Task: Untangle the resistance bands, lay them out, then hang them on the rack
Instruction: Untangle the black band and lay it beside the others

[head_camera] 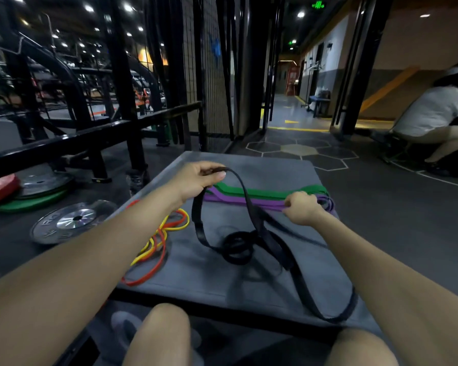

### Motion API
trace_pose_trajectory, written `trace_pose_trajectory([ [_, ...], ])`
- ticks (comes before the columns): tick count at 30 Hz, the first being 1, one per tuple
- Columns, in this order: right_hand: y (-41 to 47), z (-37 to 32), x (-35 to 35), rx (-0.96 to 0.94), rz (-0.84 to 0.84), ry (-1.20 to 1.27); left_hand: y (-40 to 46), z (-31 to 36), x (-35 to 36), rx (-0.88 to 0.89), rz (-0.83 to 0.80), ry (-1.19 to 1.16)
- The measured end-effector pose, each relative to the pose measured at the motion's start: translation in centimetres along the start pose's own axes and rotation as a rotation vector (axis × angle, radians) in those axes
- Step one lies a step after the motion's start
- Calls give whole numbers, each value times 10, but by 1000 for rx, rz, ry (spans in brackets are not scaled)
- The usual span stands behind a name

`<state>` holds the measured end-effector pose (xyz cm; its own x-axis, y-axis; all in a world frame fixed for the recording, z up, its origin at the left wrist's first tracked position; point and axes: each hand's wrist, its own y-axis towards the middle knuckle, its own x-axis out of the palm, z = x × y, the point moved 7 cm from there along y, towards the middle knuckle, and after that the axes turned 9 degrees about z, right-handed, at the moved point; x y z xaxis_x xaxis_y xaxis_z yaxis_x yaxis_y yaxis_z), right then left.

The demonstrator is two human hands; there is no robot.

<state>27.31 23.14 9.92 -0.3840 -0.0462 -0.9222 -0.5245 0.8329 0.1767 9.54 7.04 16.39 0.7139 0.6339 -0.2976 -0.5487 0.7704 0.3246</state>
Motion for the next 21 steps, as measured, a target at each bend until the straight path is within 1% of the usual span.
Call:
trace_pose_trajectory([
  [1, 2, 2, 5, -8, 16, -20, -4, -6, 5, -1, -35, 18],
  [3, 2, -1, 13, -46, 50, 41, -14, -21, 15, -29, -99, 92],
  [6, 0, -9, 29, -83, 63, 117, -23, -53, 31, -191, -204, 83],
  [8, -3, -13, 45, -95, 40, 137, -25, -74, 39, -258, -217, 94],
  [9, -5, -14, 52, -107, 30, 143, -24, -82, 42, -246, -203, 146],
  [11, -7, -15, 67, -122, 16, 156, -20, -97, 47, -162, -161, 285],
  [13, -7, -12, 80, -111, 13, 145, -16, -112, 54, -93, -123, 363],
  [16, -4, -2, 91, -77, 42, 104, -9, -138, 70, -130, -87, 368],
  [19, 2, 7, 95, -44, 85, 119, 2, -157, 81, -83, -14, 486],
  [21, 6, 10, 100, -32, 79, 131, 10, -162, 85, -74, 33, 554],
])
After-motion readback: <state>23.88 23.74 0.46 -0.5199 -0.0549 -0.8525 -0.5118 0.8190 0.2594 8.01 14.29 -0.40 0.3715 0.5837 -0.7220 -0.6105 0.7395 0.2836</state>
